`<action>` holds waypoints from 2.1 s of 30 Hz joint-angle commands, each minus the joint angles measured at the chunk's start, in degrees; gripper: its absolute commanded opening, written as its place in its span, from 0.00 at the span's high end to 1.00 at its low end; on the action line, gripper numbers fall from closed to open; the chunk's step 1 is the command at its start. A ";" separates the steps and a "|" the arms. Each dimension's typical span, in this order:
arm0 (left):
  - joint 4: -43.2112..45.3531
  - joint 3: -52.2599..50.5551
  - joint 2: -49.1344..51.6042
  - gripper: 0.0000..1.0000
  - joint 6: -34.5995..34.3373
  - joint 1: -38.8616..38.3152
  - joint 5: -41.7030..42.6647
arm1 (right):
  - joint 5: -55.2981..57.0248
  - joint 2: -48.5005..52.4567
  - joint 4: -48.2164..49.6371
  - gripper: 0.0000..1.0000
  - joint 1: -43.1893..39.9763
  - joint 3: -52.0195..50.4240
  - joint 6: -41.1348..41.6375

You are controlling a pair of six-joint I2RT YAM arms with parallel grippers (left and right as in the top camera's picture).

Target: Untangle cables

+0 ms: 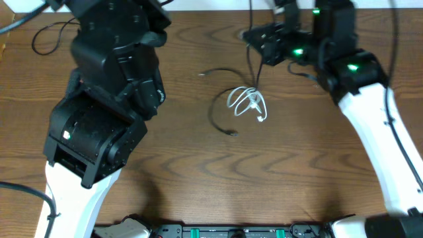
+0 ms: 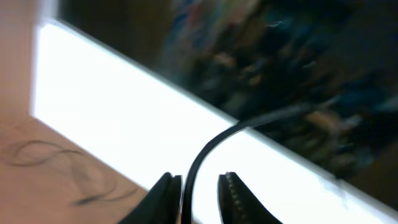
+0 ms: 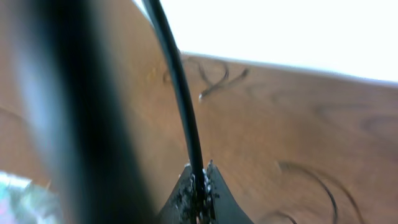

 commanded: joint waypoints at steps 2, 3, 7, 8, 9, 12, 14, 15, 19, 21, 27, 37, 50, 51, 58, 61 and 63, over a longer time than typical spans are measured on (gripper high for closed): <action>-5.07 0.70 1.53 0.44 0.92 -0.02 -7.32 | 2.23 -5.66 3.02 0.99 -1.03 0.13 5.53; -6.58 0.70 1.86 0.39 0.92 -0.02 -7.30 | 2.27 -6.49 3.93 0.99 -1.03 0.13 6.56; -13.29 0.70 3.08 0.07 0.92 -0.04 -3.96 | 5.09 -8.66 6.43 0.99 -0.96 0.13 10.95; -14.99 0.70 3.34 0.07 0.94 -0.02 -1.64 | 6.34 -8.94 6.45 0.99 -0.96 0.13 12.37; -16.68 0.70 3.69 0.07 0.94 -0.02 0.96 | 7.65 -9.01 6.43 0.99 -0.96 0.13 13.66; -21.64 0.70 4.59 0.06 0.92 -0.02 10.05 | 10.49 -8.94 6.32 0.99 -0.96 0.13 17.77; -24.22 0.70 5.01 0.06 0.94 -0.02 19.45 | 12.37 -8.85 6.16 0.99 -0.96 0.13 20.61; -25.16 0.70 5.05 0.06 0.96 -0.04 24.11 | 13.11 -8.85 6.23 0.99 -0.96 0.13 21.64; -28.15 0.50 5.09 0.06 5.14 -0.04 38.45 | 15.50 -8.85 6.71 0.99 -0.96 0.13 24.39; -29.16 -0.20 5.09 0.06 7.67 -0.04 42.77 | 15.47 -8.85 7.17 0.99 -0.96 0.13 25.46; -31.43 -5.22 5.11 0.06 7.85 -0.04 51.63 | 15.47 -8.85 7.74 0.99 -0.96 0.13 27.96; -24.96 -15.10 8.11 0.08 5.81 -0.09 56.24 | 15.21 -8.85 7.67 0.99 -0.70 0.13 27.96; -24.87 -15.87 18.34 0.16 13.40 -0.09 72.11 | 19.15 -8.85 7.37 0.99 -0.74 0.13 30.47; -24.68 -15.87 18.73 0.16 13.62 -0.09 72.08 | 19.15 -8.85 7.37 0.99 -0.74 0.13 31.19; -22.45 -15.87 21.00 0.16 13.77 -0.09 71.82 | 19.98 -8.85 7.54 0.99 -0.74 0.13 34.36; -21.09 -15.89 22.32 0.18 13.75 -0.09 71.12 | 19.98 -8.85 7.76 0.99 -0.74 0.13 36.00; -19.98 -15.89 23.12 0.21 13.75 -0.09 68.28 | 19.96 -8.85 7.74 0.99 -0.76 0.13 36.54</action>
